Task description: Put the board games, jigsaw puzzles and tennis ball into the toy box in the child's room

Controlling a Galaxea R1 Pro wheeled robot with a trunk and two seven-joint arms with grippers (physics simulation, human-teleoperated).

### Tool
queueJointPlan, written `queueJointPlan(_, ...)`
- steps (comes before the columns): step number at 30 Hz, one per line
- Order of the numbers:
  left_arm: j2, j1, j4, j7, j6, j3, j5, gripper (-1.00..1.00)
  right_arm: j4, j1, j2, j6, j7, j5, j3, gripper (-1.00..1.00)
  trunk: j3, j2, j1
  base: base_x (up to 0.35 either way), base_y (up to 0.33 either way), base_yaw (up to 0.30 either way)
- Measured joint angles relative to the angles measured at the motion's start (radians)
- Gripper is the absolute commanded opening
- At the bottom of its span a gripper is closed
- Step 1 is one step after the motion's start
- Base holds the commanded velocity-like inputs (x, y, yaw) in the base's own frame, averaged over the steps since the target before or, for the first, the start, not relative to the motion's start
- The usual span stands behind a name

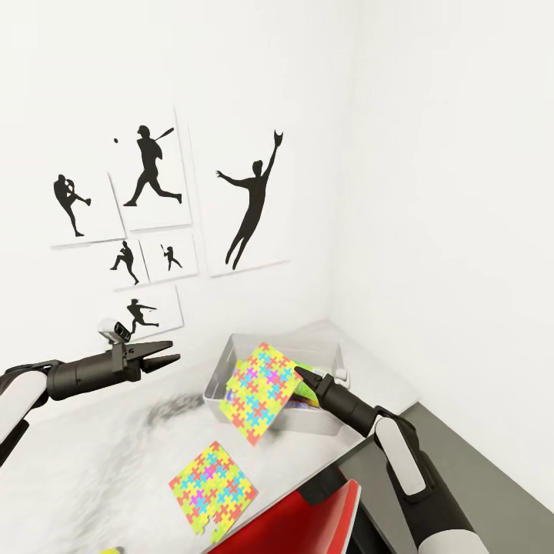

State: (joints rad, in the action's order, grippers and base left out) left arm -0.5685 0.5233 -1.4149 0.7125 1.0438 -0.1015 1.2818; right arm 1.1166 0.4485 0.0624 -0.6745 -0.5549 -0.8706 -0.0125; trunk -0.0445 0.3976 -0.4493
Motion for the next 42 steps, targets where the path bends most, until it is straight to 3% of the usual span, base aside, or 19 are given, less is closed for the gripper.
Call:
queueJointPlan(13, -0.001, 0.0, 0.0, 0.0, 0.0, 0.001, -0.001, 1.0, -0.001, 0.001, 0.001, 0.004, 0.01, 0.0, -0.002, -1.0, 0.0, 0.0, 0.0, 0.0, 0.0, 0.0)
queueJointPlan(17, -0.001, 0.0, 0.0, 0.0, 0.0, 0.002, -0.002, 1.0, -0.008, 0.009, 0.002, -0.002, 0.045, -0.001, -0.005, -1.0, 0.0, 0.0, 0.0, 0.0, 0.0, 0.0)
queueJointPlan(23, 0.0, 0.0, 0.0, 0.0, 0.0, 0.001, -0.003, 1.0, -0.02, 0.101, 0.004, -0.006, 0.222, -0.02, -0.039, -1.0, 0.0, 0.0, 0.0, 0.0, 0.0, 0.0)
queueJointPlan(28, 0.0, 0.0, 0.0, 0.0, 0.0, 0.001, -0.003, 1.0, -0.05, 0.181, 0.011, -0.007, 0.324, -0.047, -0.055, -1.0, 0.0, 0.0, 0.0, 0.0, 0.0, 0.0)
queueJointPlan(33, 0.0, 0.0, 0.0, 0.0, 0.0, 0.001, -0.003, 1.0, -0.185, 0.296, 0.02, 0.003, 0.464, -0.076, -0.074, -1.0, 0.0, 0.0, 0.0, 0.0, 0.0, 0.0)
queueJointPlan(37, 0.0, 0.0, 0.0, 0.0, 0.0, 0.001, -0.003, 1.0, -0.34, 0.383, 0.022, 0.049, 0.501, -0.137, -0.077, -1.0, 0.0, 0.0, 0.0, 0.0, 0.0, 0.0)
queueJointPlan(42, 0.0, 0.0, 0.0, 0.0, 0.0, 0.002, -0.002, 1.0, -0.452, 0.432, 0.022, 0.166, 0.51, -0.173, -0.072, -1.0, 0.0, 0.0, 0.0, 0.0, 0.0, 0.0)
